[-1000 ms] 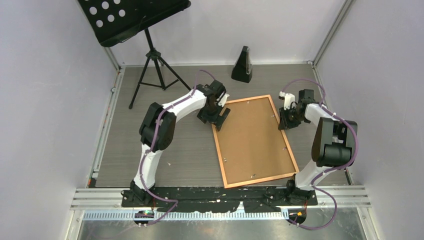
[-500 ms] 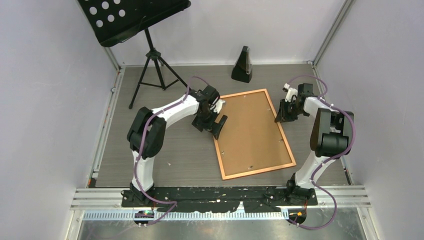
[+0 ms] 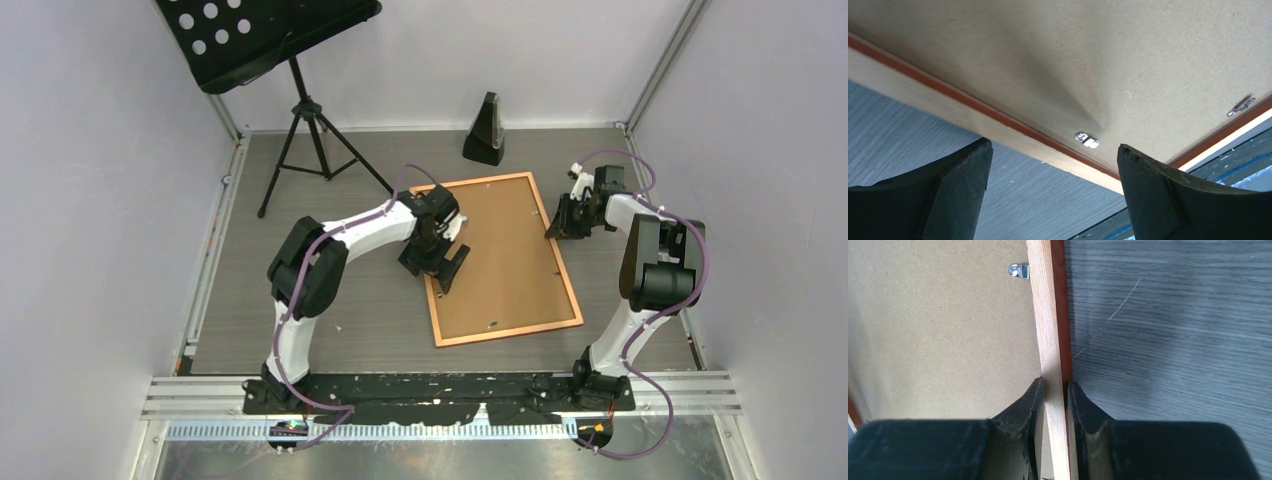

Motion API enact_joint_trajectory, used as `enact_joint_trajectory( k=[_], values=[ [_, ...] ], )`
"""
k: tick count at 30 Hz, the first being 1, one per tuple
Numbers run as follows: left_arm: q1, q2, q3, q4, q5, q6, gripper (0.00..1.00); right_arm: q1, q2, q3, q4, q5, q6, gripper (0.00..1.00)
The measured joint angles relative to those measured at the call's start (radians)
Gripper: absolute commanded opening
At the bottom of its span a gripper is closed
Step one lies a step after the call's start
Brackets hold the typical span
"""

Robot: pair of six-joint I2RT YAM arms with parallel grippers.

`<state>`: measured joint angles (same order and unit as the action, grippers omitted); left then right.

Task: Put the photo into the frame
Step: Install the photo frame at the center of the board.

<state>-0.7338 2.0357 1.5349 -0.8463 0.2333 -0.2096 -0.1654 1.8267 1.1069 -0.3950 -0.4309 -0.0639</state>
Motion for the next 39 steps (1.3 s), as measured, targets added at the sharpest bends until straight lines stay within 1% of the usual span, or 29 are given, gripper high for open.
enact_joint_trajectory(
  k=[10, 21, 28, 31, 39],
  values=[
    [-0.040, 0.014, 0.000, 0.000, -0.061, 0.007, 0.89, 0.000, 0.000, -0.006, 0.010, -0.011, 0.005, 0.05],
    [-0.069, 0.029, 0.000, 0.000, -0.145, 0.023, 0.89, -0.002, 0.000, -0.008, 0.013, -0.020, -0.002, 0.06],
    [-0.077, 0.031, 0.002, 0.000, -0.161, 0.035, 0.87, -0.007, -0.001, -0.011, 0.018, -0.032, -0.007, 0.05],
    [-0.077, 0.030, 0.002, 0.000, -0.162, 0.037, 0.84, -0.008, -0.001, -0.013, 0.019, -0.033, -0.009, 0.05],
    [-0.081, 0.014, -0.023, 0.027, -0.162, 0.049, 0.69, -0.013, -0.001, -0.014, 0.021, -0.040, -0.010, 0.05]
  ],
)
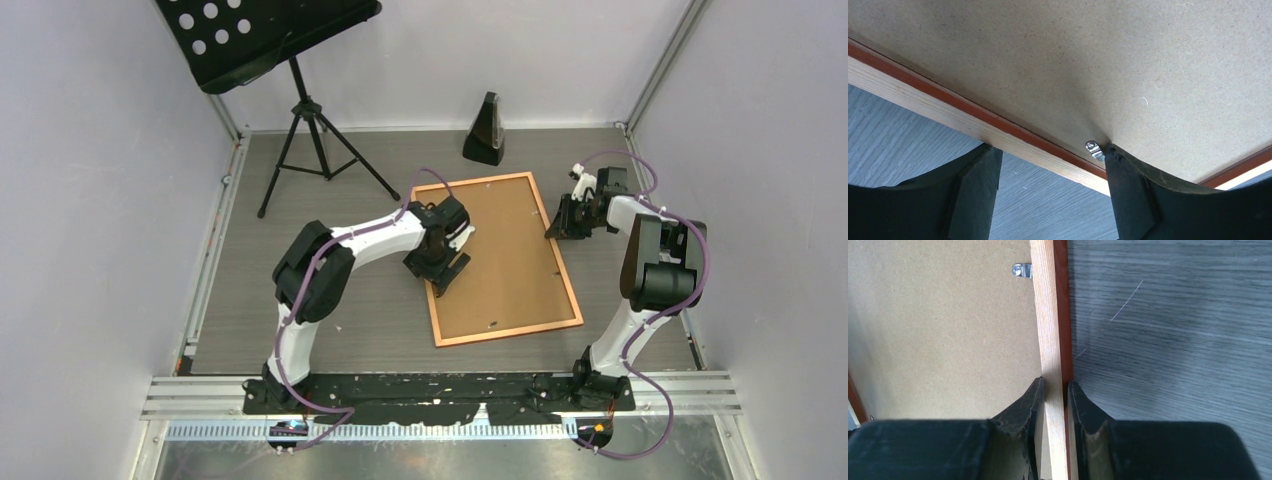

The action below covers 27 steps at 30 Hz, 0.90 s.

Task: Put the photo into the frame
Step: Install the photo frame at the center of the board.

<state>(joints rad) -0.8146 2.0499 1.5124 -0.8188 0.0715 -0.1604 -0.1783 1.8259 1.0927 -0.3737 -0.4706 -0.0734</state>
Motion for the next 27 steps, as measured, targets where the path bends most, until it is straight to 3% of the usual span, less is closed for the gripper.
enact_joint_trajectory(
  k=[11, 27],
  values=[
    [-0.001, -0.026, -0.032, 0.019, -0.007, 0.017, 0.54, -0.007, 0.000, -0.003, 0.005, -0.009, -0.003, 0.05],
    [-0.001, -0.036, -0.039, 0.016, -0.020, 0.012, 0.21, -0.009, 0.000, -0.005, 0.008, -0.014, -0.003, 0.05]
  ],
)
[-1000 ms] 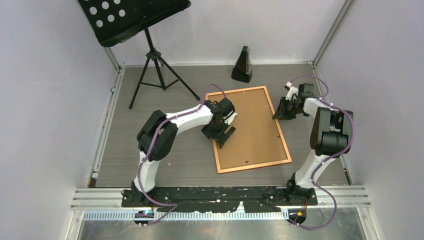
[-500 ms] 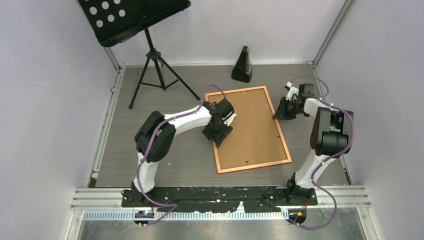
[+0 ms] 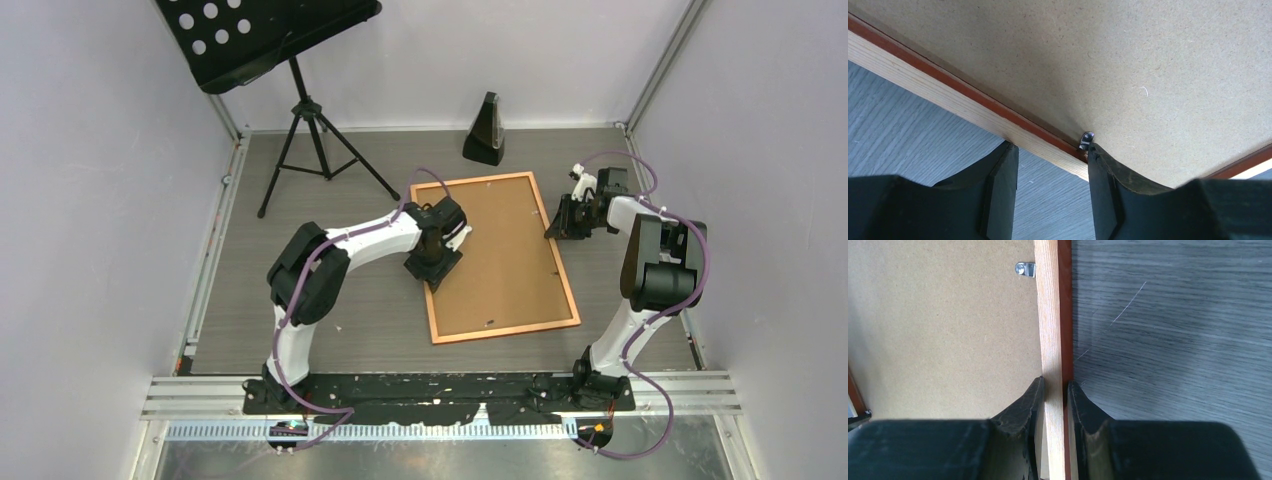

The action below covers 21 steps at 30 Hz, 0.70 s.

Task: Put the photo into the frame
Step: Install the photo frame at the center of the board.

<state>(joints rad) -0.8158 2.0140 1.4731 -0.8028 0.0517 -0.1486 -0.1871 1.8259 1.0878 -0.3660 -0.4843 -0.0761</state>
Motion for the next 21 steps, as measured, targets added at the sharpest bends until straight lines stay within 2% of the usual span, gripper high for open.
enact_joint_trajectory(
  k=[2, 4, 9, 14, 16, 21],
  values=[
    [0.000, -0.002, 0.000, 0.000, -0.003, 0.001, 0.17, 0.000, 0.000, 0.000, 0.000, 0.000, 0.000, 0.05],
    [0.000, -0.002, 0.000, 0.000, -0.004, 0.001, 0.19, 0.000, 0.000, -0.002, 0.002, 0.000, 0.000, 0.06],
    [0.000, -0.003, 0.000, 0.001, -0.015, 0.002, 0.52, 0.000, -0.004, -0.005, 0.005, 0.000, 0.000, 0.05],
    [0.000, -0.005, 0.000, 0.002, -0.048, 0.034, 0.73, 0.000, -0.014, -0.017, 0.013, 0.005, -0.001, 0.06],
    [0.000, -0.005, 0.000, 0.002, -0.056, 0.044, 0.77, 0.000, -0.016, -0.019, 0.016, 0.007, -0.001, 0.05],
    [0.000, -0.008, 0.000, 0.002, -0.060, 0.053, 0.78, 0.000, -0.020, -0.024, 0.021, 0.008, -0.003, 0.06]
  ],
)
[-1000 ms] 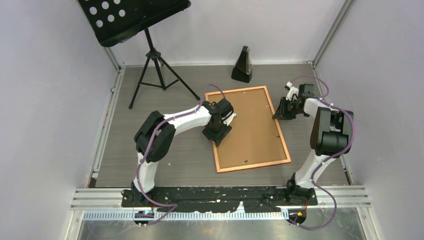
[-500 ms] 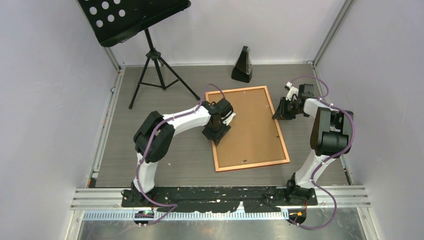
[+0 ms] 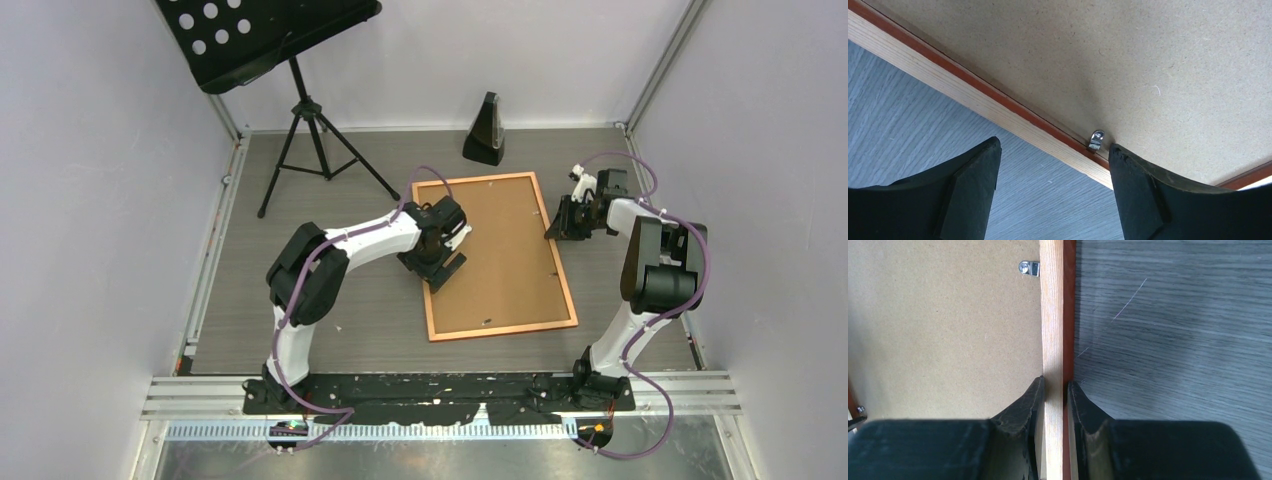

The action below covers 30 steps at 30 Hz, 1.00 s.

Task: Put the photo into the frame
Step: Install the photo frame at the center of the board.

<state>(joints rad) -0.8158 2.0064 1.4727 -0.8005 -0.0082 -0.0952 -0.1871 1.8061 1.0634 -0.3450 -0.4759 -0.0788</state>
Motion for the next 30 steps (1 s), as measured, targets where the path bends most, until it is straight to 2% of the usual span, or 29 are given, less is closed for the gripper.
enact_joint_trajectory(
  k=[10, 19, 22, 25, 30],
  values=[
    [0.000, 0.000, 0.000, 0.000, 0.005, 0.006, 0.55, 0.000, 0.000, 0.000, 0.000, 0.000, -0.002, 0.06],
    [-0.002, 0.000, 0.003, 0.001, 0.020, -0.023, 0.27, 0.000, -0.003, -0.002, -0.004, 0.002, -0.005, 0.06],
    [0.008, 0.000, 0.006, 0.006, 0.011, -0.050, 0.22, 0.000, -0.009, -0.004, -0.018, 0.011, -0.006, 0.05],
    [0.014, 0.000, 0.008, 0.011, 0.001, -0.063, 0.24, 0.000, -0.014, -0.008, -0.026, 0.016, -0.006, 0.05],
    [0.013, 0.000, 0.008, 0.013, -0.002, -0.055, 0.51, 0.000, -0.015, -0.008, -0.026, 0.018, -0.012, 0.05]
  ],
)
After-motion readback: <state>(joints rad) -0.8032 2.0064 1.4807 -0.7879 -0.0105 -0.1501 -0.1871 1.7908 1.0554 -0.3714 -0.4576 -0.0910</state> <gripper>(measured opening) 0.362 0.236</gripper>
